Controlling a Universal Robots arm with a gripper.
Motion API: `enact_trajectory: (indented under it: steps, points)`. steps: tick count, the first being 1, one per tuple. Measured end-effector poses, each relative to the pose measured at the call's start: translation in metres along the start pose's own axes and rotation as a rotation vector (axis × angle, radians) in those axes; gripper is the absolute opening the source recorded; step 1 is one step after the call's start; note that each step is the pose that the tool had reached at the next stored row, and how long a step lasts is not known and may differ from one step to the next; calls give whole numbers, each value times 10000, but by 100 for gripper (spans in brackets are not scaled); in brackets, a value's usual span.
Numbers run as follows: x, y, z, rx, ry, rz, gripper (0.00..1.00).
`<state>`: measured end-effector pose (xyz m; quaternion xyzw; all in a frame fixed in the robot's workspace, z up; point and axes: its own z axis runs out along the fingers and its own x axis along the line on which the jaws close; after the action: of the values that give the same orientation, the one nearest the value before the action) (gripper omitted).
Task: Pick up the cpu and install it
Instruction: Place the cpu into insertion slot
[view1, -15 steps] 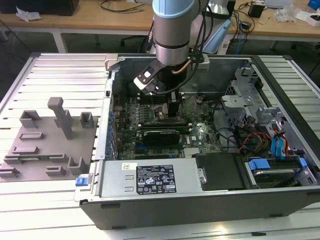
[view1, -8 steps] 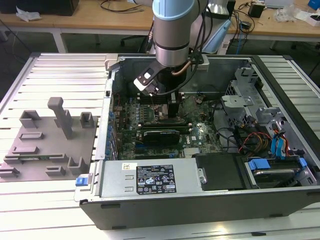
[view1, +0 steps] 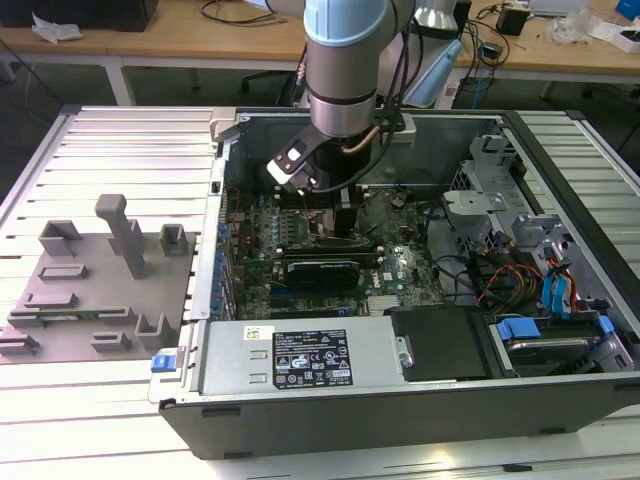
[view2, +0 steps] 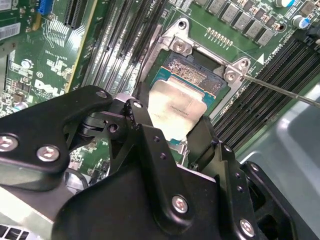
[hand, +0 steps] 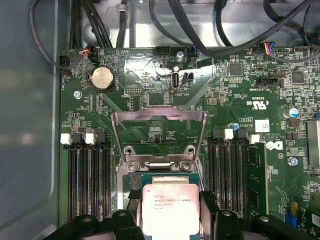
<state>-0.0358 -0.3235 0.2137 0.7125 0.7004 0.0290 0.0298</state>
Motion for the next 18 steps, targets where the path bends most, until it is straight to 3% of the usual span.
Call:
enact_trajectory:
  steps: [10,18]
  points:
    - [69,-50,134,2,3,-38,55]
    - [67,-77,168,5,-3,-53,55]
